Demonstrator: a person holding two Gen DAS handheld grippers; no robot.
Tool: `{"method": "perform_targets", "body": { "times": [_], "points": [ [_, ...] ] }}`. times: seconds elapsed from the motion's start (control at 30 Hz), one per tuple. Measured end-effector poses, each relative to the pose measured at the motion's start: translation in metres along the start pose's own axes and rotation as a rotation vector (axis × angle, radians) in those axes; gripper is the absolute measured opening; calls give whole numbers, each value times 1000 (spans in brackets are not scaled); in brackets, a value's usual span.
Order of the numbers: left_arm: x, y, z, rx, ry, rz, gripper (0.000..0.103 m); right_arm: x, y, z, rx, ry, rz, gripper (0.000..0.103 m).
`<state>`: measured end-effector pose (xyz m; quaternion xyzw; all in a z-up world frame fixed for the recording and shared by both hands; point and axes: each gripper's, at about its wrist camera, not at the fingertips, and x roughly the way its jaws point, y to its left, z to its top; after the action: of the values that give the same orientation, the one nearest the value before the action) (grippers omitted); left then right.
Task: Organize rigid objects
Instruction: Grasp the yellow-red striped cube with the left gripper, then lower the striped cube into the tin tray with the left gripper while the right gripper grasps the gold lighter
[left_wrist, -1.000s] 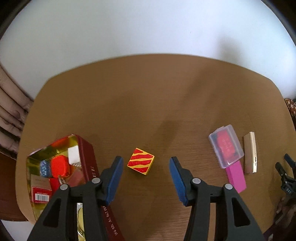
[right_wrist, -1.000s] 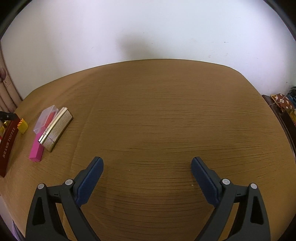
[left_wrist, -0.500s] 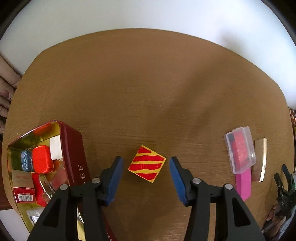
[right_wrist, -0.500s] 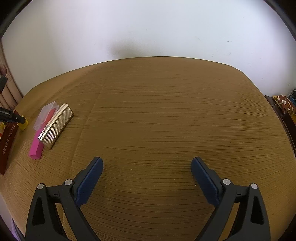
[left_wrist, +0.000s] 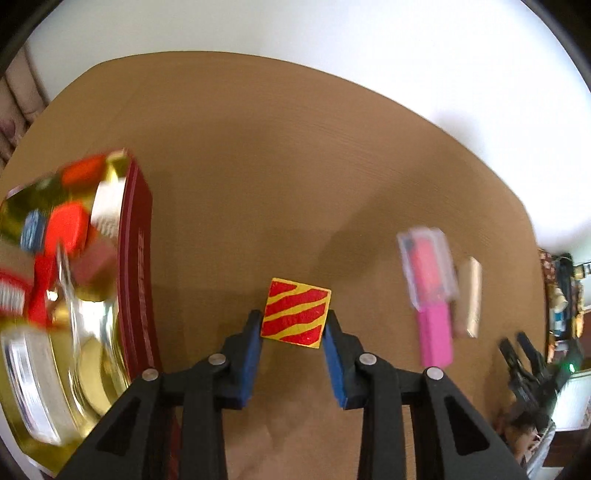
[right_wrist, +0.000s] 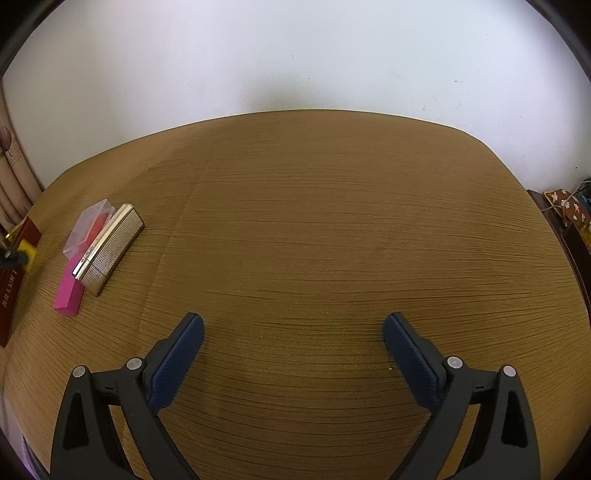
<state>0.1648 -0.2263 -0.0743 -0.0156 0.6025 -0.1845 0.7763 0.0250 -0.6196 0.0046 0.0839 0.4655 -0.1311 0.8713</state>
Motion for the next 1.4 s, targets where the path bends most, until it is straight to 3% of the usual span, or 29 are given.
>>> {"method": "perform_targets", "body": {
  "times": [0.17, 0.27, 0.3, 0.47, 0.57, 0.67, 1.0, 1.2, 1.27, 1.4],
  "points": [
    [-25, -10, -47, 7, -36, -48, 32, -6, 1, -3, -9, -27, 29, 95],
    [-36, -13, -65, 26, -65, -56, 32, -14, 11, -7, -51, -31, 71, 83],
    [-35, -14, -57, 31, -69, -60, 32, -16, 18, -7, -58, -15, 107, 82],
    [-41, -22, -84, 63, -82, -48, 32, -18, 48, 17, 71, 70, 338, 81],
    [-41, -42, -104, 73, -88, -51, 32, -10, 75, 40, 60, 106, 347, 79],
    [-46, -36, -100, 72, -93, -68, 32, 3, 102, 56, 27, 141, 327, 68],
    [-73, -20, -114, 72, -138, -91, 33, 40, 136, 63, -15, 234, 209, 62],
    [-95, -2, -121, 31, -174, -70, 33, 48, 142, 63, -52, 256, 172, 36],
    [-103, 10, -123, 8, -184, -51, 33, 49, 142, 63, -71, 260, 155, 22],
    [-128, 48, -125, -61, -234, 39, 33, 49, 140, 61, -98, 254, 162, 18]
  ]
}}
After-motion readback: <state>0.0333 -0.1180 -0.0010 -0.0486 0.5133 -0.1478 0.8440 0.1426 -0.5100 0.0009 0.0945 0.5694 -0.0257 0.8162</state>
